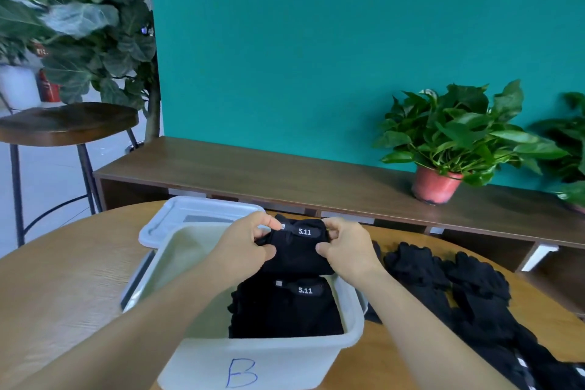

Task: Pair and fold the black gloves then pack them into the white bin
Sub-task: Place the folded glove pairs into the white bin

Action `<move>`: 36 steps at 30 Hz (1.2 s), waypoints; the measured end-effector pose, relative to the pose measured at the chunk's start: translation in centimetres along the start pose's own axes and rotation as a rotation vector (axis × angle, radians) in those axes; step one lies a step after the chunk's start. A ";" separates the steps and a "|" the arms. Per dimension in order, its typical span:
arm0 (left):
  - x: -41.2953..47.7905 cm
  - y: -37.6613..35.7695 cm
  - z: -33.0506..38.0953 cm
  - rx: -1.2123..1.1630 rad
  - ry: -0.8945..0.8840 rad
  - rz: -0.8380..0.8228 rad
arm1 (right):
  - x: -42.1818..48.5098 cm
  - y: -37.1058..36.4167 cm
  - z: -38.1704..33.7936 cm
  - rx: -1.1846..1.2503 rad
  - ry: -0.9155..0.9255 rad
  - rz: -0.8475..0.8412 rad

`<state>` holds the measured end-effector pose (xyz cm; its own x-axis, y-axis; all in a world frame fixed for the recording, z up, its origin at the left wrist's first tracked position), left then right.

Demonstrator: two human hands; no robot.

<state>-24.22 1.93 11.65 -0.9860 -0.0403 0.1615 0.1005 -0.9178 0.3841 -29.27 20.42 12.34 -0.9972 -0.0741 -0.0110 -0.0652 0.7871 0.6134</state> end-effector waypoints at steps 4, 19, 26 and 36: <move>0.5 -0.2 -1.0 0.018 0.020 -0.029 | 0.3 0.2 0.1 -0.142 0.038 -0.061; 0.0 0.9 -1.1 0.046 -0.065 -0.184 | -1.4 2.0 -0.5 -0.570 0.315 -0.062; -0.1 1.1 -1.7 0.208 -0.161 -0.289 | -0.9 1.5 0.4 -0.685 0.355 -0.093; 0.8 -0.1 -3.5 0.390 -0.101 -0.360 | 0.5 1.0 1.0 -0.684 0.223 -0.222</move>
<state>-25.45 0.63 8.58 -0.9516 0.3051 0.0368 -0.1803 -0.6512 0.7372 -29.88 21.74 12.16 -0.9274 -0.3661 -0.0764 -0.1542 0.1885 0.9699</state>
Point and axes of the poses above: each hand's wrist, its own x-axis towards the middle knuckle, its own y-axis out of the back of the hand, z = x × y, the point moved 3 cm from there along x, towards the middle knuckle, and after that the axes turned 7 degrees about -y, right-handed, at the moved point
